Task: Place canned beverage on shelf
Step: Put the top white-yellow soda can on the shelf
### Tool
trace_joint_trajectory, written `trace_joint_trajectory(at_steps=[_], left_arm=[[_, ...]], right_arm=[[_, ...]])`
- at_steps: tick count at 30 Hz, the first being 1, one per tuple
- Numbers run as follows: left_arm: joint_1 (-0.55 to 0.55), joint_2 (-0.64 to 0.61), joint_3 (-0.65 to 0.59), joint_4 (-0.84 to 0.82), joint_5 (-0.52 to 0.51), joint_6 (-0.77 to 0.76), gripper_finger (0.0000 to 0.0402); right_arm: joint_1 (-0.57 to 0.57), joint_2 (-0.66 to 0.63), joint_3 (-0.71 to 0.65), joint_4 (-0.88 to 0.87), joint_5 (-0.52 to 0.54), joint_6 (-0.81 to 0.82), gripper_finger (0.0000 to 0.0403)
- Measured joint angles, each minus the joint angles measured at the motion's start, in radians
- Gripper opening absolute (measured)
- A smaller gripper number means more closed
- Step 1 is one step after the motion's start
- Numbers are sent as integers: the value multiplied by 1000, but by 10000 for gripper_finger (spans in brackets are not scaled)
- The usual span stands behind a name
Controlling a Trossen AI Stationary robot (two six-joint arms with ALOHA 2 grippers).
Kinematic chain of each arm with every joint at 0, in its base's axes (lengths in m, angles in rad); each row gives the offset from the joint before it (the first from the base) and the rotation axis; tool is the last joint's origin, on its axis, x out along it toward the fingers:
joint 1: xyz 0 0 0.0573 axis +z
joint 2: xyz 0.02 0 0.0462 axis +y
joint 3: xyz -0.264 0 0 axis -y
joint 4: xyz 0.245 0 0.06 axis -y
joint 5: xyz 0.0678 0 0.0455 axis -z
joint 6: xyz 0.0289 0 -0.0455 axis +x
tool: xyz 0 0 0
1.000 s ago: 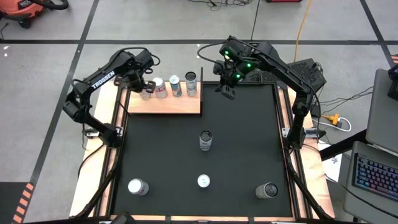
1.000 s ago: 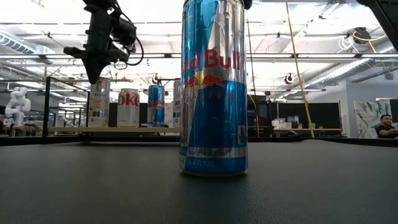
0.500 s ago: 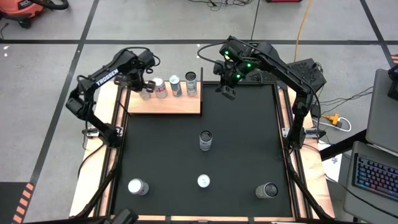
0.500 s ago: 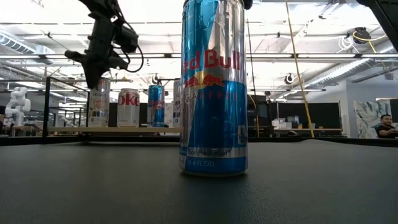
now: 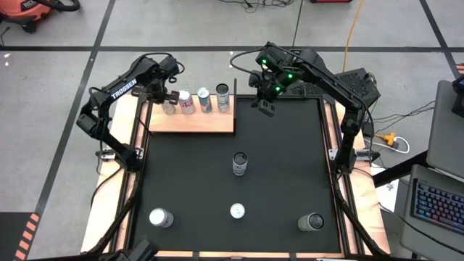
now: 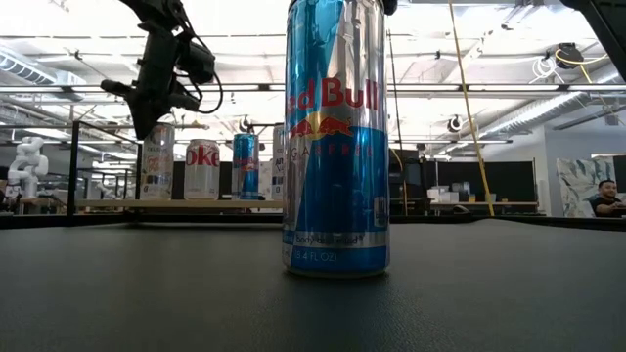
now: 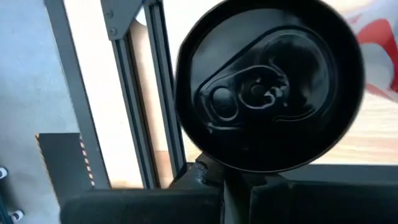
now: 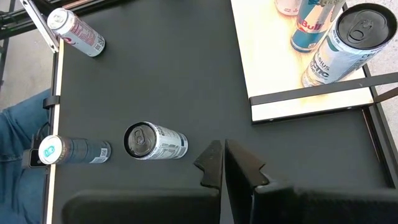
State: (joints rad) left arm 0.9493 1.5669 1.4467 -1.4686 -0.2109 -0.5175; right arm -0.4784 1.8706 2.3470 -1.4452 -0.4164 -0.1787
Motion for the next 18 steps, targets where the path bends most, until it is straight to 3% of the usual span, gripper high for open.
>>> trace_joint_trajectory(at_steps=[18], left_arm=[[8,53,0,-62,-53,2,8]], right_arm=[[0,0,0,0,0,-2,0]])
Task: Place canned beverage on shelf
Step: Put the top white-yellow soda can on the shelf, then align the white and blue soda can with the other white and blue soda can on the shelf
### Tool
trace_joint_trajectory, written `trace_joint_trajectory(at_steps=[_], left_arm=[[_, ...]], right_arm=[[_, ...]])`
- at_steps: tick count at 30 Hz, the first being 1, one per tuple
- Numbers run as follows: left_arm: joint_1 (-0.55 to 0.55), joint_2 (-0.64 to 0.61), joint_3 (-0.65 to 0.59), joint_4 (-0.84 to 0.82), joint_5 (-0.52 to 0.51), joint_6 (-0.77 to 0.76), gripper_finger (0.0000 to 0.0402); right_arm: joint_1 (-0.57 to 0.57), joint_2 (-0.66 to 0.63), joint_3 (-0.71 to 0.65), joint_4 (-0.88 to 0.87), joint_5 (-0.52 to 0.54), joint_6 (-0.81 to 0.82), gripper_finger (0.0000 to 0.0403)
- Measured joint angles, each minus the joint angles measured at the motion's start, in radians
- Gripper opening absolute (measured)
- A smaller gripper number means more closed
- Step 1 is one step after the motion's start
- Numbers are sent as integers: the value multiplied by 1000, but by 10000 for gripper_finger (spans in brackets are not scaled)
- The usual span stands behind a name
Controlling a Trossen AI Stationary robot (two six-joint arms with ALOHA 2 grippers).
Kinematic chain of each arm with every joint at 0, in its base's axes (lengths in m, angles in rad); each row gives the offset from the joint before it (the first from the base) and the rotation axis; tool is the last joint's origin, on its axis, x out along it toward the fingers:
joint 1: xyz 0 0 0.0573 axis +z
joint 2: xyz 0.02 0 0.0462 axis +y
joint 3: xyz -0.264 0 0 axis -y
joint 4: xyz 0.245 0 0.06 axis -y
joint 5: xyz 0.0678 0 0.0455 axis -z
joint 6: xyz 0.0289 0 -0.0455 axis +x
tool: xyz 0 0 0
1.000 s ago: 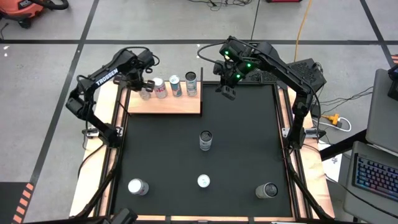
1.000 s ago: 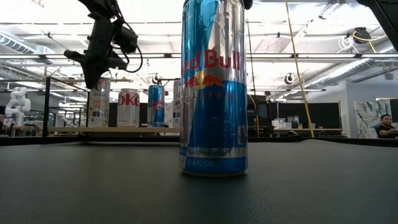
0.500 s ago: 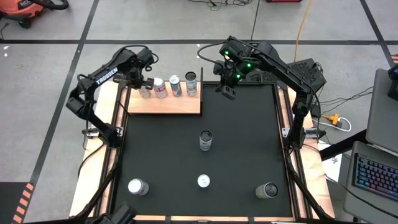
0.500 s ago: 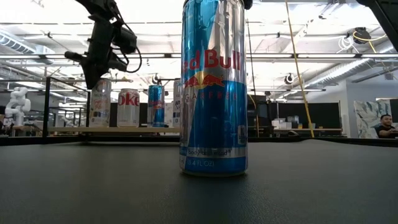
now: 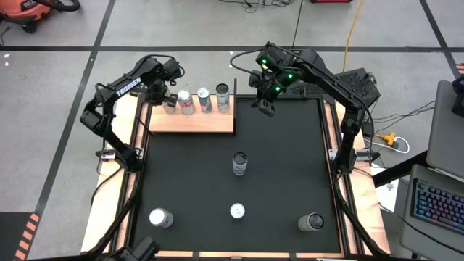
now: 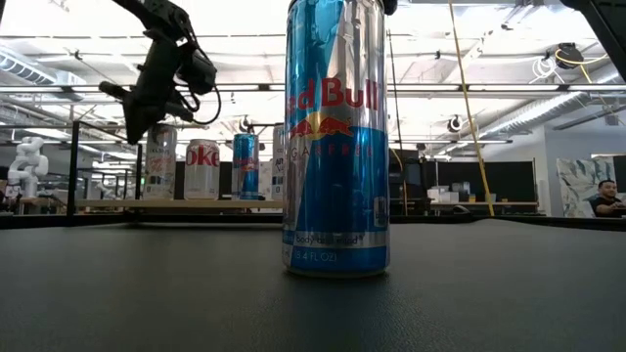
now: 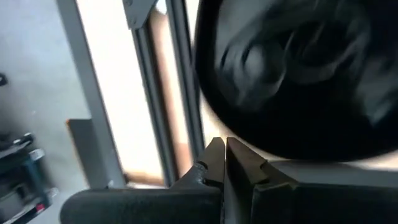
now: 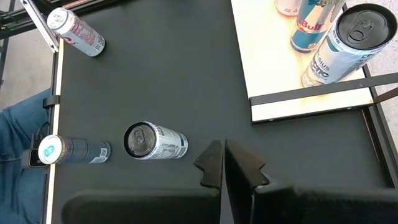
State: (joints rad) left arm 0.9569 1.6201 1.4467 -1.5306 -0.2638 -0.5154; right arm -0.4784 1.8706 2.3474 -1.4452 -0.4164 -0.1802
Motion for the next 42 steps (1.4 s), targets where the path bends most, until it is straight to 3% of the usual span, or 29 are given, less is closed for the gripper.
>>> trace_joint_trajectory(at_steps=[6,13,29,37,42], left_arm=[[-2,-20,0,-34,-2,31,8],[-46,-126,0,-30,-3,125,8],[-306,-442,1,179,1,317,8],[-381,-477,1,223,97,407,8],[-431,-476,1,223,172,448,8]], right_arm=[[0,0,0,0,0,-3,0],[0,0,0,1,0,-16,0],[0,0,0,49,0,-16,0],[1,0,0,49,0,36,2],[23,0,0,24,1,90,38]])
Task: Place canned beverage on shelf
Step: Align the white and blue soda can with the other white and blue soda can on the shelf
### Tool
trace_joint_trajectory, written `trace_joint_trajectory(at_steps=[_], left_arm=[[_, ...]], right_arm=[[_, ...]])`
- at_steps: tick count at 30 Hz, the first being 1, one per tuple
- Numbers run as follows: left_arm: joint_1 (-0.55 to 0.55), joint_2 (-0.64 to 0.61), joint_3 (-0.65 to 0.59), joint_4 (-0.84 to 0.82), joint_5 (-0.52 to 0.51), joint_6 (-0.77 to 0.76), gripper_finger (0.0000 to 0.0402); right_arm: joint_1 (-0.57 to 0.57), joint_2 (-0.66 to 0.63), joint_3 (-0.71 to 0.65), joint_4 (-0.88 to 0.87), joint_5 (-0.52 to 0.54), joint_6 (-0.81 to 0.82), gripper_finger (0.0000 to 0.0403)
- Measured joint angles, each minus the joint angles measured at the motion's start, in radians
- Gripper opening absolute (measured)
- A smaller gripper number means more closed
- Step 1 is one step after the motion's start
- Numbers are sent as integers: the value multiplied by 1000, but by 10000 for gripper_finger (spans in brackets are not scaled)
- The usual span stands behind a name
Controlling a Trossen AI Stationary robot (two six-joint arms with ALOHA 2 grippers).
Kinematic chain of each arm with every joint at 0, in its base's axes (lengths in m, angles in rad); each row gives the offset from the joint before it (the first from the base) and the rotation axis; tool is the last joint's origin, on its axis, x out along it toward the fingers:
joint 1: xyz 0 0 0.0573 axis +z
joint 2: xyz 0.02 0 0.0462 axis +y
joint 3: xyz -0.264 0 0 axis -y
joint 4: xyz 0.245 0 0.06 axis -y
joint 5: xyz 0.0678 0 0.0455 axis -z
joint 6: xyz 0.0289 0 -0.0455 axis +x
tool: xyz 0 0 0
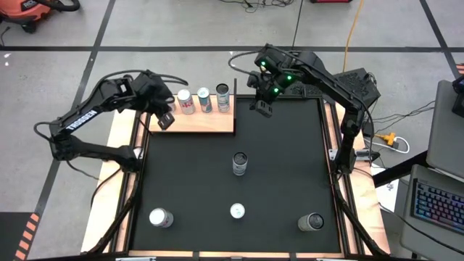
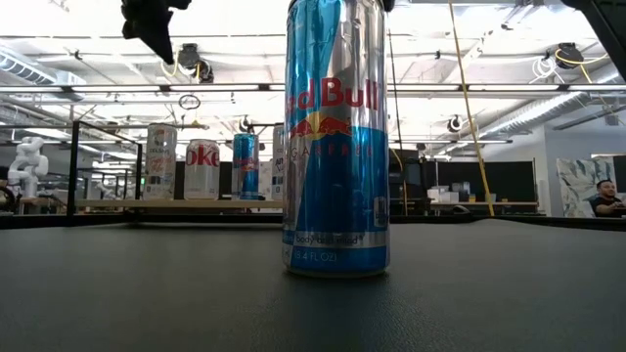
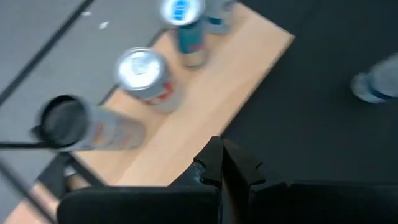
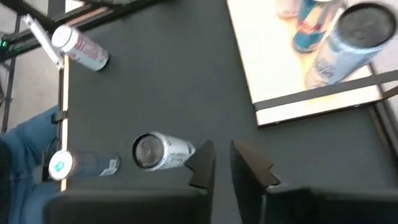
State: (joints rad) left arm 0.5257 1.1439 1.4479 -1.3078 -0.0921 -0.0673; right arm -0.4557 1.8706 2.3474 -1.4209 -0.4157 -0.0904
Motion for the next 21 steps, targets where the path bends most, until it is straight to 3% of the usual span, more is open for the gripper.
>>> trace_joint_trajectory(at_steps=[4,13,21], left_arm=[[-42,0,0,0,74,5,8],[-89,0,0,-5,81,4,8],[-90,0,0,2,81,3,8]], right_arm=[[36,0,0,-22,-1,-2,89],[160,0,0,-93,-8,-46,213],[236,0,0,-107,-2,14,251]])
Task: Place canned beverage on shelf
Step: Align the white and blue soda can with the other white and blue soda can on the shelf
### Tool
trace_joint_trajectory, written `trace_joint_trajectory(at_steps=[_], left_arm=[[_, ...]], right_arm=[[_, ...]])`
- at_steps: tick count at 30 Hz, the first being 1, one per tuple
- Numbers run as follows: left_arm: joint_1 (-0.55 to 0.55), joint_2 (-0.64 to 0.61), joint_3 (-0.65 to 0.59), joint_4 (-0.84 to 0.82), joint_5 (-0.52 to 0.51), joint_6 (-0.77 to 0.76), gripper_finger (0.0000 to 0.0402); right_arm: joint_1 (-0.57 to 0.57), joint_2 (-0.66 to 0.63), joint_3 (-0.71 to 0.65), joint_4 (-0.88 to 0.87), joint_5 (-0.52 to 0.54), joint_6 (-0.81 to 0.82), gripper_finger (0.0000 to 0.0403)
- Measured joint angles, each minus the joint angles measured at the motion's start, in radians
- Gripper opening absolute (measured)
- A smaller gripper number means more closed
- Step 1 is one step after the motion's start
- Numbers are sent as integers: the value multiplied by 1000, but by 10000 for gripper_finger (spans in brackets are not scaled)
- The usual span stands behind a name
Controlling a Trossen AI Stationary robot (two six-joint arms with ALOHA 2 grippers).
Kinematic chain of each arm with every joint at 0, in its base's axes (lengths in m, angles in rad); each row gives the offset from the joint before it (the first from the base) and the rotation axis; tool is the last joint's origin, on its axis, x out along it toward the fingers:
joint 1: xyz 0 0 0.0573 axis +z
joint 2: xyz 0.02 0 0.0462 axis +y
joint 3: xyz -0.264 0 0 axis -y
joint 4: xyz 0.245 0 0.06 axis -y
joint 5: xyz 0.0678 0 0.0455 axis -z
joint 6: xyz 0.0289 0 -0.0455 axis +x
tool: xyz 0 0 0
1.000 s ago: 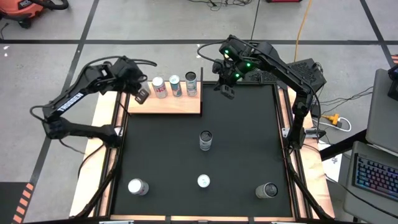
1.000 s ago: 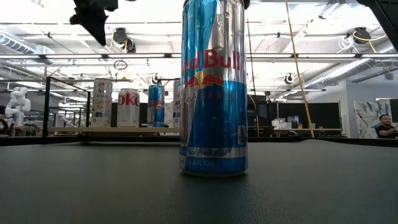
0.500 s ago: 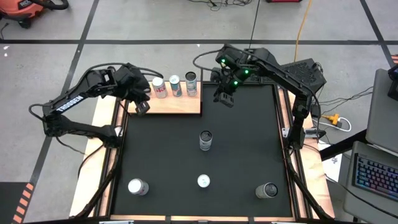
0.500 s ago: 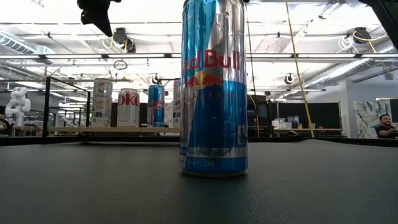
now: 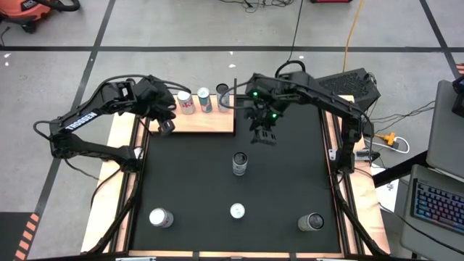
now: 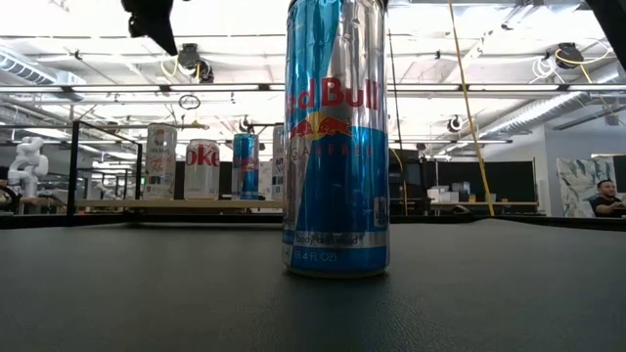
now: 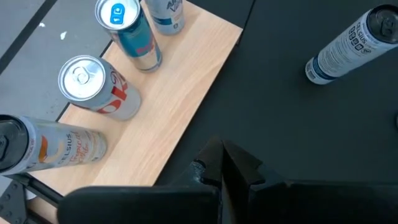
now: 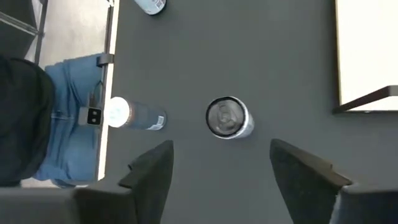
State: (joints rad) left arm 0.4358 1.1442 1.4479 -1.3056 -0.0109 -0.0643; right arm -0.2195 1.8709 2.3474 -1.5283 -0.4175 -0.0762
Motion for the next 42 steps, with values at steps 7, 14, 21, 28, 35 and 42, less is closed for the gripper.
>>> trace_joint_trajectory(at_steps=[7,14,21,28,35,42], left_arm=[[0,0,0,24,-1,-1,8],[0,0,0,24,-1,-1,8],[0,0,0,25,-3,-2,8],[0,0,0,25,-5,-7,8],[0,0,0,40,-8,-7,8],[0,0,0,74,-19,-6,8]], right_arm=[[19,0,0,18,1,-60,251],[19,0,0,147,4,-67,251],[19,0,0,328,4,-68,251],[21,8,0,394,0,-67,251],[21,10,0,301,-2,-35,266],[21,10,0,150,7,-2,333]])
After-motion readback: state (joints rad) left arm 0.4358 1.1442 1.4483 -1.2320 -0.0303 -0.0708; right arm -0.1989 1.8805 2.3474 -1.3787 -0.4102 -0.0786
